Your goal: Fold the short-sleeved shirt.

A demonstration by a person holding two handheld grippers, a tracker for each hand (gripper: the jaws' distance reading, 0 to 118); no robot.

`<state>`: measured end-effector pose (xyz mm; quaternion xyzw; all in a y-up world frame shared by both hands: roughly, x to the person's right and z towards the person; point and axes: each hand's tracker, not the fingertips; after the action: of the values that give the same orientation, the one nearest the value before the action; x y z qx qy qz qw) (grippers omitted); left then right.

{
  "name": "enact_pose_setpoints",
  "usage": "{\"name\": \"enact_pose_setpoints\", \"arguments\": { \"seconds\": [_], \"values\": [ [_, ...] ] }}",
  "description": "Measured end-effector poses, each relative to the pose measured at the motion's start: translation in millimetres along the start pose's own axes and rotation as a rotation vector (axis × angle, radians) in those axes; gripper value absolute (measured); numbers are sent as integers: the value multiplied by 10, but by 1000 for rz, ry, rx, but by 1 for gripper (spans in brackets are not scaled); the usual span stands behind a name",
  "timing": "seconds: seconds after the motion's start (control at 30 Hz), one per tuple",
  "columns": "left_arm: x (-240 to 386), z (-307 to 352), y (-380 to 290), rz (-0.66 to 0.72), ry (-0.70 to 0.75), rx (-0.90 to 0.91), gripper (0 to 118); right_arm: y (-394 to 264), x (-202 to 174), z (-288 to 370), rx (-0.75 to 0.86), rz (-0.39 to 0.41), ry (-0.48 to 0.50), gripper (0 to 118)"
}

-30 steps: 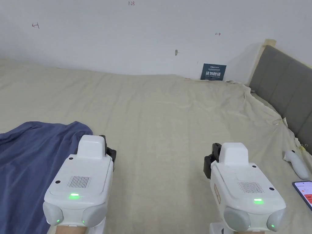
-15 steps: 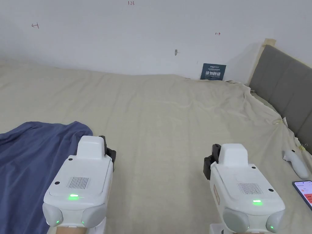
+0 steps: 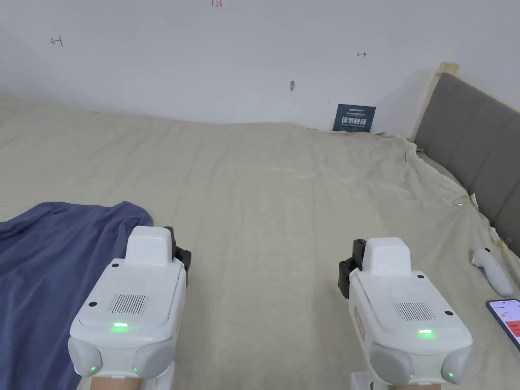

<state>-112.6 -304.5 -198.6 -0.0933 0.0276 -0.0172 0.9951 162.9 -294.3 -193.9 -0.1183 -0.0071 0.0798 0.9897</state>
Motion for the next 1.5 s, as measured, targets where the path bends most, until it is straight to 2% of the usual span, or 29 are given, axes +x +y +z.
{"name": "enact_pose_setpoints", "arguments": {
  "seconds": [0.07,0.1,0.17,0.2,0.27,0.3,0.33,0.37,0.4,0.47,0.5,0.53,0.57,0.63,0.7,0.8,0.83,0.87,0.9,0.93,1.0,1.1,1.2,1.33,1.43,1.5],
  "values": [
    [18,-56,75,-106,-2,-30,0,89,-19,-51,-10,106,-31,0],
    [38,-93,129,-192,-12,-41,0,166,-39,-92,-1,204,-22,0],
    [139,-166,235,-536,2,10,0,299,-170,-178,76,606,-48,0],
    [200,-189,257,-707,26,55,0,294,-259,-194,146,850,-80,0],
    [322,-223,171,-1182,62,203,0,189,-359,-201,317,1333,-84,0],
    [347,-235,94,-1404,55,272,0,116,-340,-220,388,1522,-65,0],
    [364,-213,5,-1588,34,324,0,51,-317,-233,427,1658,-42,0],
    [340,-194,-93,-1775,-21,379,0,-8,-302,-220,448,1779,6,0],
    [318,-179,-169,-1886,-68,413,0,-58,-295,-200,465,1860,44,0],
    [316,-117,-271,-1947,-179,383,0,-186,-260,-177,491,1976,107,0],
    [273,-125,-329,-1928,-205,360,0,-218,-269,-171,492,1990,110,0],
    [279,-110,-330,-1891,-218,341,0,-227,-295,-162,476,1979,114,0],
    [298,-110,-288,-1815,-197,317,0,-211,-319,-157,425,1921,120,0],
    [276,-102,-116,-1647,-167,274,0,-44,-389,-157,363,1702,108,0],
    [293,-92,186,-1334,-111,198,0,238,-442,-188,259,1343,73,0],
    [84,-129,691,-662,-29,143,0,811,-277,-162,114,605,70,0],
    [16,-133,763,-516,-10,134,0,902,-222,-81,108,430,89,0],
    [-57,-110,853,-334,5,126,0,971,-114,-39,99,212,107,0],
    [-160,-113,875,-173,-2,115,0,963,-27,-18,86,56,105,0],
    [-244,-124,863,-47,-9,105,0,931,28,-1,90,-29,94,0],
    [-340,-144,748,98,19,106,0,795,87,20,103,-116,69,0],
    [-344,-95,546,67,41,124,0,588,21,76,109,-122,31,0],
    [-313,-47,396,81,23,110,0,400,5,91,68,-158,44,0],
    [-230,-7,205,28,4,82,0,231,53,15,46,-144,50,0],
    [-171,11,94,17,-17,53,0,250,-130,189,39,-120,53,0],
    [-146,7,40,22,-22,35,0,212,-39,123,35,-123,61,0]
  ]
}}
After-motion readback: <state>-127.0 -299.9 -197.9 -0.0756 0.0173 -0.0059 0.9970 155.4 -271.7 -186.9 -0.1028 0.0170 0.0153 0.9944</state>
